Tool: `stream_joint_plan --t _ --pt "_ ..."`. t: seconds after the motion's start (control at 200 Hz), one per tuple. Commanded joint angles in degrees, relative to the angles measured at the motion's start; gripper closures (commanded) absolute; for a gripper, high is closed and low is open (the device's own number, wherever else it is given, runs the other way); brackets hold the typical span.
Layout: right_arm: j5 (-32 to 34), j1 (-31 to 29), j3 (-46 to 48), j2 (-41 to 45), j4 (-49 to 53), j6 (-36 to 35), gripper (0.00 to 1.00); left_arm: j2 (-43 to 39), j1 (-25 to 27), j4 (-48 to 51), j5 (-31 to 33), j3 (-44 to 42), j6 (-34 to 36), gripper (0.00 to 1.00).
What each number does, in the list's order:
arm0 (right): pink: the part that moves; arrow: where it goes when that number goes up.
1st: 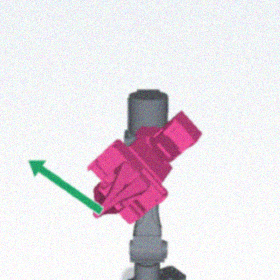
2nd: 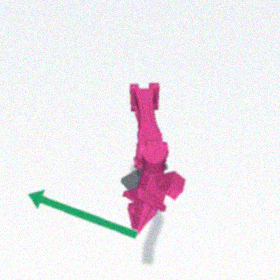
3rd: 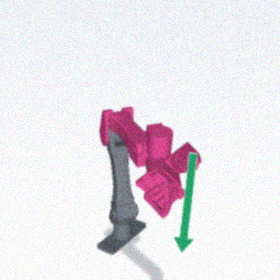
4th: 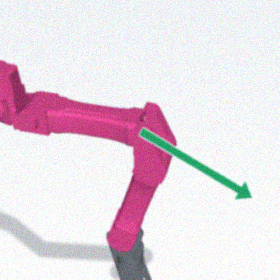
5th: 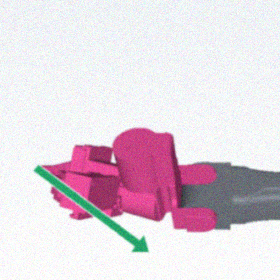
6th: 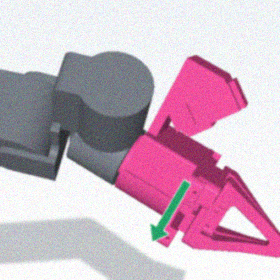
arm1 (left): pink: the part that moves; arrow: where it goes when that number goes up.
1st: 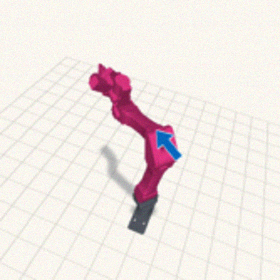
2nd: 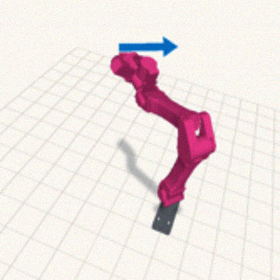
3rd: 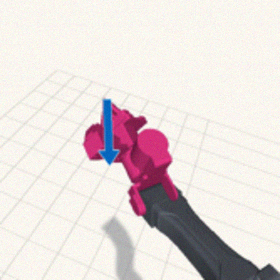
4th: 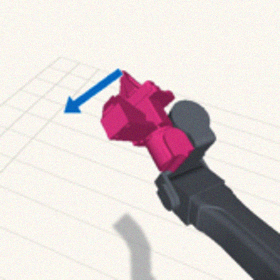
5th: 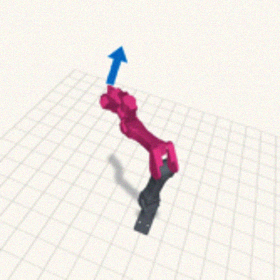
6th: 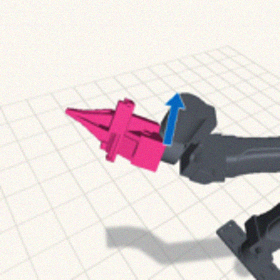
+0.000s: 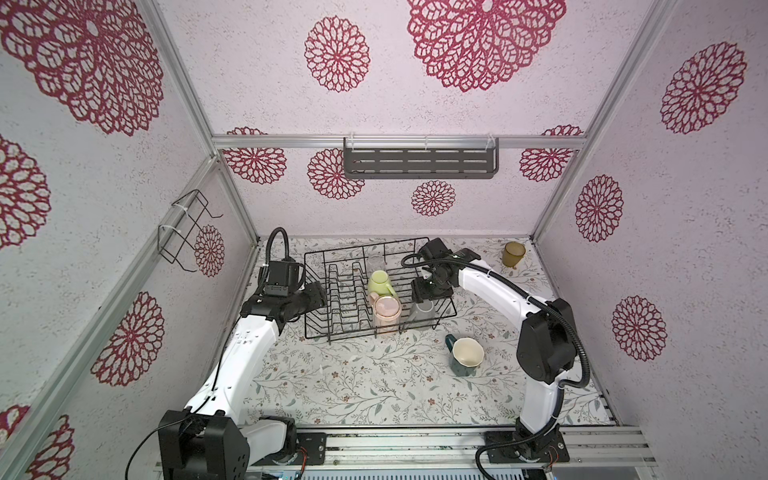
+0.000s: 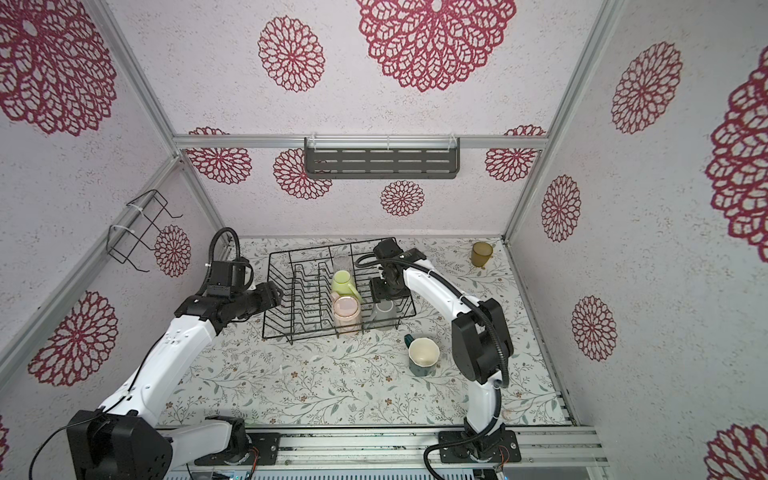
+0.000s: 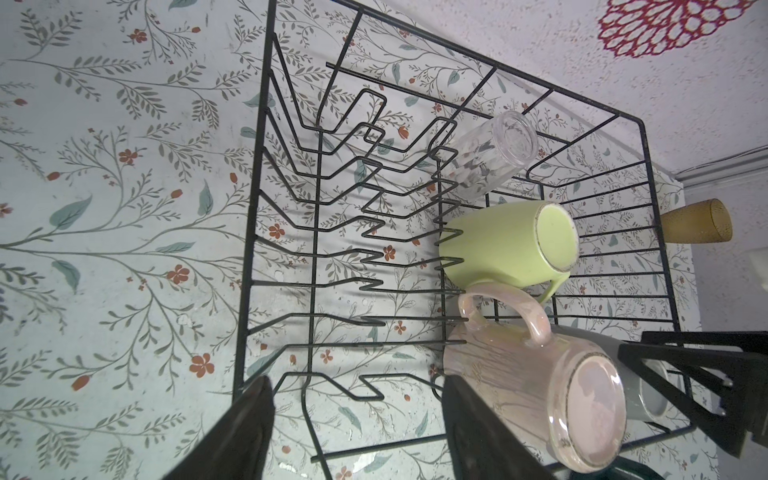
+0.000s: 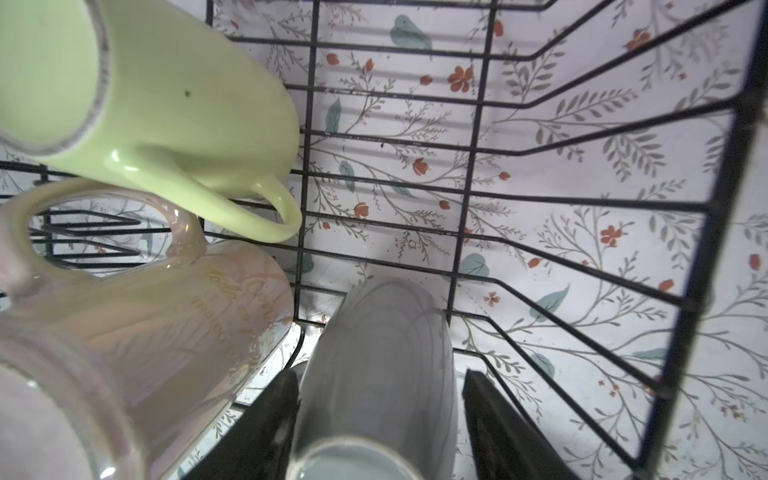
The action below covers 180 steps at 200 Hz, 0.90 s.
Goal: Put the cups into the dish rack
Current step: 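Open the right gripper and raise it out of the rack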
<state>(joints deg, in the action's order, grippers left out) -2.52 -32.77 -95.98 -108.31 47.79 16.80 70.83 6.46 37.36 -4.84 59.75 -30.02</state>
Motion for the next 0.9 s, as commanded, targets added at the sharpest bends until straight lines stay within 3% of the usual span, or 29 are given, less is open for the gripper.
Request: stream_joint_plan --t 0.0,0.195,0.27,0.515,0.896 --pt "4.4 0.1 -2.0 6.1 -0.2 0.9 0.32 -1.5 -0.4 1.1 0.2 0.4 0.7 0.32" --pt "4.1 0.1 -0.1 9.2 1.3 -0.7 0.3 -2.2 -0.4 0.9 -0.1 -0.2 0.8 0.31" --pt "0.1 -0.2 1.9 9.5 1.2 -1.0 0.22 -2.3 -0.4 1.0 0.1 -0.2 0.7 0.32" --pt "0.3 -2.7 5.6 7.9 1.5 0.1 0.2 -2.0 -0.4 0.4 -0.7 -0.4 0.4 0.32" --pt "2.4 -2.9 5.0 3.4 -0.6 2.1 0.32 -2.5 -0.4 0.8 -0.9 -1.0 0.5 0.32"
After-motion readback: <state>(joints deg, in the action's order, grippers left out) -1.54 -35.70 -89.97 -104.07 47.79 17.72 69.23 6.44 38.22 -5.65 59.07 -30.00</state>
